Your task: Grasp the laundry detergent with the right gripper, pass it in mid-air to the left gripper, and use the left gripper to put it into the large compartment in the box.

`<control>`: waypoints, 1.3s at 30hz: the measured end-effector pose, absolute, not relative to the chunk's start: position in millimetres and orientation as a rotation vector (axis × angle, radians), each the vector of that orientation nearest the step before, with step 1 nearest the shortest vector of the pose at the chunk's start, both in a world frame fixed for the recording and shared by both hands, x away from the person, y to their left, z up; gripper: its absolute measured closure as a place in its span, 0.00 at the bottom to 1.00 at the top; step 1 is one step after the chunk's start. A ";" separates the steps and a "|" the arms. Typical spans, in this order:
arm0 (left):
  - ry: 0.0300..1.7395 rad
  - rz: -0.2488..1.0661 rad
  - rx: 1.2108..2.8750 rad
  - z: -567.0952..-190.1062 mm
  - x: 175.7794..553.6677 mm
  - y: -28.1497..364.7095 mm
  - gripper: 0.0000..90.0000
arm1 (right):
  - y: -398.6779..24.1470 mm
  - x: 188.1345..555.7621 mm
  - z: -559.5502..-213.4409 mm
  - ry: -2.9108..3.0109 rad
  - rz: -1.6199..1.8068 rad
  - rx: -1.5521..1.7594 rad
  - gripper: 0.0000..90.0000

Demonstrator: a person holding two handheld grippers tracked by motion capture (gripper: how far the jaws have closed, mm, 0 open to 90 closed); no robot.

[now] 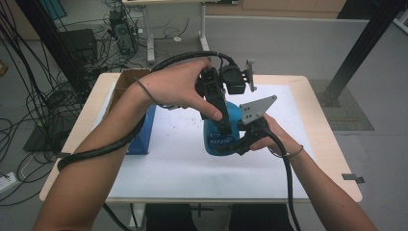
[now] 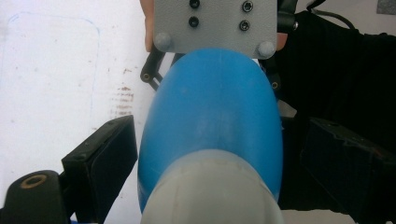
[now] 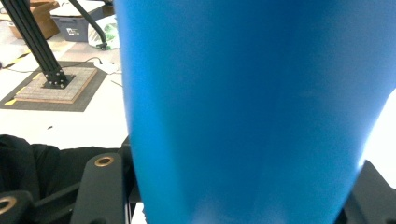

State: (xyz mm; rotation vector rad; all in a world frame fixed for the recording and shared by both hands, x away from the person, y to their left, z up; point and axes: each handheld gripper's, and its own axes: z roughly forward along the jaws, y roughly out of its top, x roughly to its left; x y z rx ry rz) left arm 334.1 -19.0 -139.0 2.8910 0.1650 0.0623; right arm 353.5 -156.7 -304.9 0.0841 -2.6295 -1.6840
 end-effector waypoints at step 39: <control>0.183 0.069 2.901 -137.4 333.5 -17.1 0.12 | -157.4 353.8 -305.0 -2.637 -1.670 0.089 0.45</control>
